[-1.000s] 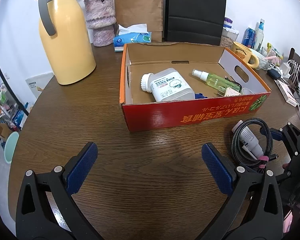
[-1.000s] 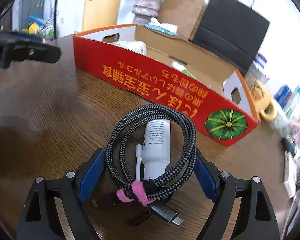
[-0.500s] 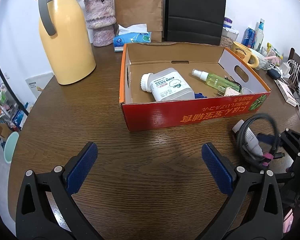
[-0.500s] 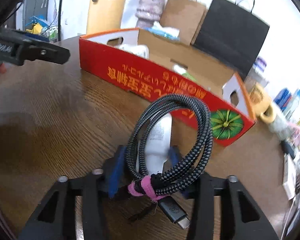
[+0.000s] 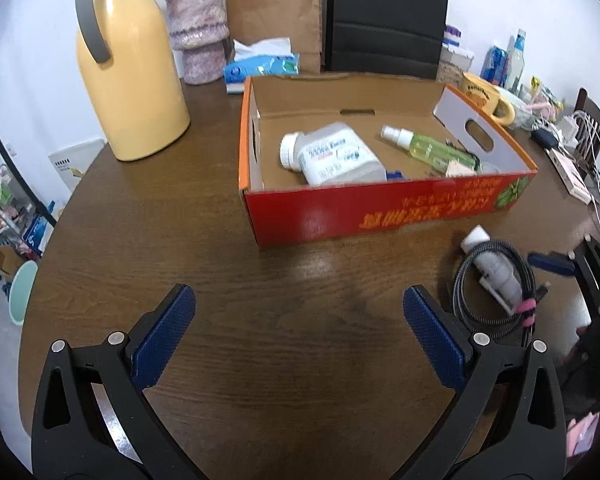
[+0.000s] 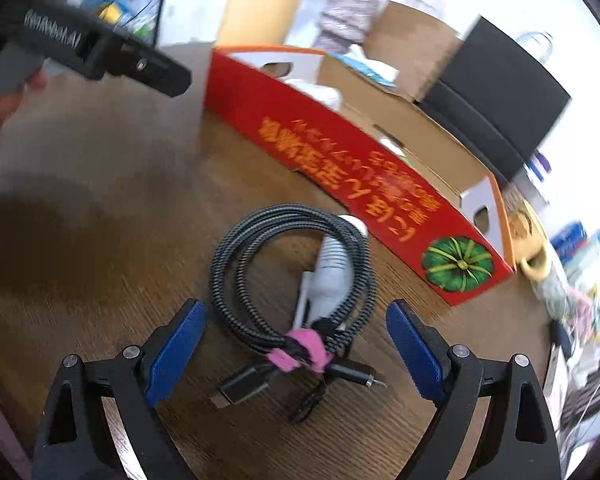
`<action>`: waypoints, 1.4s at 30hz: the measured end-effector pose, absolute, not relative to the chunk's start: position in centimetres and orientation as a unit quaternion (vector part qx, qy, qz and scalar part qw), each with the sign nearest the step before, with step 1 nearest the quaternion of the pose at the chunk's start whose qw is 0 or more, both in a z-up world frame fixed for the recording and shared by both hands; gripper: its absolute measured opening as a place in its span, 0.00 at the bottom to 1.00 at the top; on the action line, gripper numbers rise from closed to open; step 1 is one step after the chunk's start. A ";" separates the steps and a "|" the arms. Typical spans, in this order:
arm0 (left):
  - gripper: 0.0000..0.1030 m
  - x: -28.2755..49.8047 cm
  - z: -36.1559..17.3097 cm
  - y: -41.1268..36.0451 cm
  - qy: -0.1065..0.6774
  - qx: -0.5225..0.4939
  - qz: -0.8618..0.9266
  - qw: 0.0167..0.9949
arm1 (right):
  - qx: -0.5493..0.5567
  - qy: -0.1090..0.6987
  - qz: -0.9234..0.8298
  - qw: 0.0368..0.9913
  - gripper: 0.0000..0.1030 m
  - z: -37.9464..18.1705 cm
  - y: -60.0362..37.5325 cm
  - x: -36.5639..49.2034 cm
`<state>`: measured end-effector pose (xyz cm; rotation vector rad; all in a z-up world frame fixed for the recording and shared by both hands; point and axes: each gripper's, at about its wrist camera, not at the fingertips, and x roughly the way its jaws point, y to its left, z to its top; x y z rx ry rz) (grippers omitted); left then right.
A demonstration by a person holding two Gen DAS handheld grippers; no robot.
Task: Organize rigid objects
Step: 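Lift the cable with the right gripper while the left grasps the white bottle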
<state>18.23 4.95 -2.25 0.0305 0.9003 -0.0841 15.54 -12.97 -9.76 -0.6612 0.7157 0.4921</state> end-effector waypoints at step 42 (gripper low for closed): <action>1.00 18.2 -1.7 -2.9 0.449 0.051 -0.061 0.890 | -0.139 0.241 0.258 0.925 0.82 -4.5 -22.3 14.9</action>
